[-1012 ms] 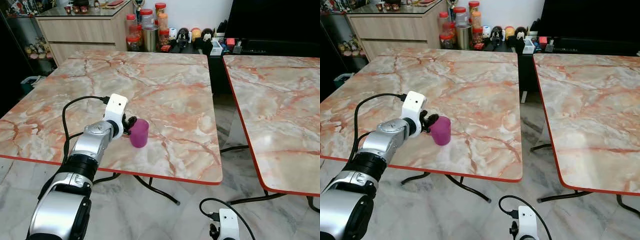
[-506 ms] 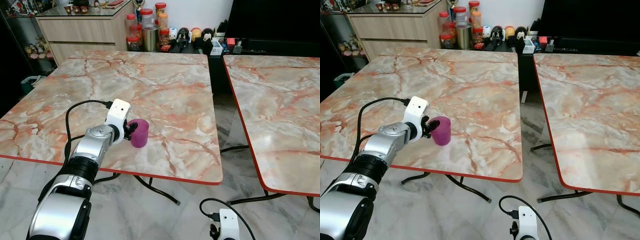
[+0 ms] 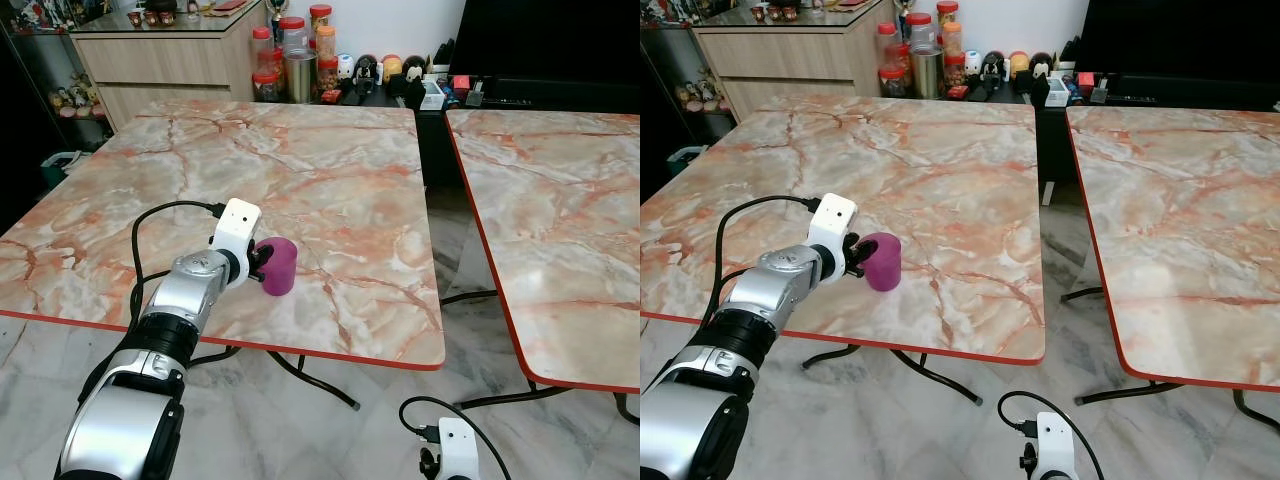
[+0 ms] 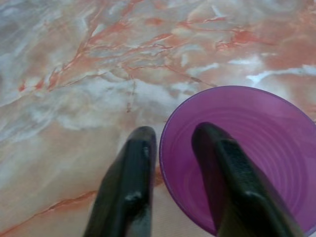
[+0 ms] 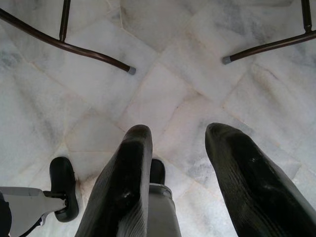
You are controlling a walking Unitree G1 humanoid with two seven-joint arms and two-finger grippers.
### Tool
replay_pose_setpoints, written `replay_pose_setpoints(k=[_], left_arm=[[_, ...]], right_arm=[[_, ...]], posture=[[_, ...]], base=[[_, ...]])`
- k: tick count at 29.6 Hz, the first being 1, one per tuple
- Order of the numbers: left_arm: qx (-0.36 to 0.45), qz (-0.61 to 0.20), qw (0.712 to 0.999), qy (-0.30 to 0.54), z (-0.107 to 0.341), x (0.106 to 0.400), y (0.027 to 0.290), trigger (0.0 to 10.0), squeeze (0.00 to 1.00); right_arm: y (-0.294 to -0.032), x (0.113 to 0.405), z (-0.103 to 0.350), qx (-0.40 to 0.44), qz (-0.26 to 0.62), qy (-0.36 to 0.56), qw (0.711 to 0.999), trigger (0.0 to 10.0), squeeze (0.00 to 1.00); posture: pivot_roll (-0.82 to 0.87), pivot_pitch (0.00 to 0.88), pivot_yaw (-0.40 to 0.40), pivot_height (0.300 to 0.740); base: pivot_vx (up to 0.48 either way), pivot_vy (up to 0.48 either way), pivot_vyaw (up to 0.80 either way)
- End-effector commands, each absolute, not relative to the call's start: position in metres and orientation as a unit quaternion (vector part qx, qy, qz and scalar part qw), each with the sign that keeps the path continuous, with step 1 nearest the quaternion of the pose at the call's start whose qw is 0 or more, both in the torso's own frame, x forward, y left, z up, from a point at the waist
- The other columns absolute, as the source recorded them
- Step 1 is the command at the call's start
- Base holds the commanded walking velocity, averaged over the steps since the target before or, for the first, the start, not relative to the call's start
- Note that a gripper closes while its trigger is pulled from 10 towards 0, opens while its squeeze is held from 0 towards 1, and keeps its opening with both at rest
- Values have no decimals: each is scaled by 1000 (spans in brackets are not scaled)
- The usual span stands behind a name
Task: Setting the table
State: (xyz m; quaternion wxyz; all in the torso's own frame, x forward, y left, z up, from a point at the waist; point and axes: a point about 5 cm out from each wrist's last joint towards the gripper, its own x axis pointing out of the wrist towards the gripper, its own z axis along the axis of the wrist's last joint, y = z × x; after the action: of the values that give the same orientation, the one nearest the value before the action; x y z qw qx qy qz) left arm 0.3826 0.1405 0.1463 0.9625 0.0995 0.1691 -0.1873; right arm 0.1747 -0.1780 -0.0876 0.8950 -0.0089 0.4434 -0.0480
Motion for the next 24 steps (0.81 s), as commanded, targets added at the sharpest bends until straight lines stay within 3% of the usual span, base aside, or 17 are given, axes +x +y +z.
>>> replay_pose_setpoints(k=[1, 24], left_arm=[[108, -183, 962, 174, 144, 382, 141, 0, 0], [109, -177, 963, 171, 145, 382, 146, 0, 0]], right_arm=[[-179, 174, -88, -7, -50, 445, 894, 10000, 0], [-176, 179, -86, -5, -47, 439, 897, 10000, 0]], posture=[[62, 0, 14, 740], [67, 0, 13, 740]], base=[[0, 0, 0], [0, 0, 0]])
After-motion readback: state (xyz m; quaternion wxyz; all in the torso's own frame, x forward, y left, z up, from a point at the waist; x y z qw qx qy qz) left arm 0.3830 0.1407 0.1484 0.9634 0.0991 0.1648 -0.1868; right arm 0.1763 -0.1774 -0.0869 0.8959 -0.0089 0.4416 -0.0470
